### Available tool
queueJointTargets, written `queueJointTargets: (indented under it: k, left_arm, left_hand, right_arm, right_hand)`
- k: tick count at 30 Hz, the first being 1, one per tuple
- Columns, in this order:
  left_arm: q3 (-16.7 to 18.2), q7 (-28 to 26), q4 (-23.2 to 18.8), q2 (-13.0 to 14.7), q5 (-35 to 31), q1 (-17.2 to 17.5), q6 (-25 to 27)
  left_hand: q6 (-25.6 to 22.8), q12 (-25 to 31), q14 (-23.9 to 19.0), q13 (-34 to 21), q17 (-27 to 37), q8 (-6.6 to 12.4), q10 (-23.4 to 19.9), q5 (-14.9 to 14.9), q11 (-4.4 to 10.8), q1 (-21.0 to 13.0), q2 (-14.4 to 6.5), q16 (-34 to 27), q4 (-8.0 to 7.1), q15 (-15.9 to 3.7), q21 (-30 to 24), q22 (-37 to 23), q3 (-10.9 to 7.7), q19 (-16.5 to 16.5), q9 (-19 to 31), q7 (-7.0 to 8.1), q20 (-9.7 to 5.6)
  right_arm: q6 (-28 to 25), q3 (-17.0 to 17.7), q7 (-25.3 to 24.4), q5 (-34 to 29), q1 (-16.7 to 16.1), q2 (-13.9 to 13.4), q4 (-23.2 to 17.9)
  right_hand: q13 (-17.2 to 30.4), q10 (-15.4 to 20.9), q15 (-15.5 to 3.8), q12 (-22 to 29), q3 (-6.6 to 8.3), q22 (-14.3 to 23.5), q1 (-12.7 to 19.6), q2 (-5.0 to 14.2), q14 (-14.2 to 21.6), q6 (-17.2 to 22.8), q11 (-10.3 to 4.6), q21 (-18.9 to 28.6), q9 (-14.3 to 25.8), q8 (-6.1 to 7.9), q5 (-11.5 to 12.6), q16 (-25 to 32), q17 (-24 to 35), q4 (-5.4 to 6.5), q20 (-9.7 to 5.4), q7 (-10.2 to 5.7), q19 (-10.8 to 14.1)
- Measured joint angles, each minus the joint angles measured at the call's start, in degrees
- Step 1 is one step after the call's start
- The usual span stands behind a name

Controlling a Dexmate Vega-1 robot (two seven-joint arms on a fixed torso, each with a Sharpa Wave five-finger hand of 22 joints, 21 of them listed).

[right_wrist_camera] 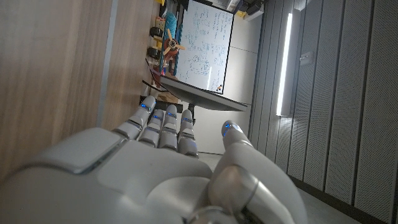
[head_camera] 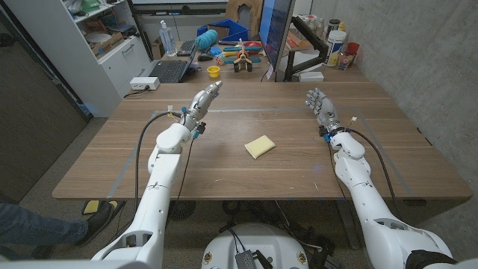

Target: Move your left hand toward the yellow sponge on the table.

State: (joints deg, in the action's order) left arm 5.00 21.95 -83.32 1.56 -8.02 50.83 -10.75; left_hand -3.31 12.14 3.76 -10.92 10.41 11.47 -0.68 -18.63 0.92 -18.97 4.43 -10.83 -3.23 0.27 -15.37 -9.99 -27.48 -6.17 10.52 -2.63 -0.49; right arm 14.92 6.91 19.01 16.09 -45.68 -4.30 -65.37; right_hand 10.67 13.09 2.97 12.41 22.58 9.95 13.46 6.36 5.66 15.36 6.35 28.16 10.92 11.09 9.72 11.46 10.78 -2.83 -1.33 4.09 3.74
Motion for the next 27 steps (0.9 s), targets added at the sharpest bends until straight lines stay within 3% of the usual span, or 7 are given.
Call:
queueJointTargets:
  k: [27]
  left_arm:
    - [-3.4,-3.0,-0.9,1.0,-5.4,0.8,-1.4]
  left_hand:
    - [-1.1,0.0,-0.9,0.0,0.1,0.44,-0.7,0.0,0.10,-0.5,-0.5,0.0,0.56,-0.26,0.6,0.0,0.08,0.3,0.0,0.07,0.30]
  right_arm:
    - [1.8,1.1,1.3,1.6,0.9,0.4,1.8]
  right_hand:
    - [0.0,0.2,0.29,0.0,-0.21,0.1,0.0,0.00,0.3,0.0,0.22,-0.2,0.0,0.00,0.0,0.0,0.0,-0.08,0.32,0.00,0.3]
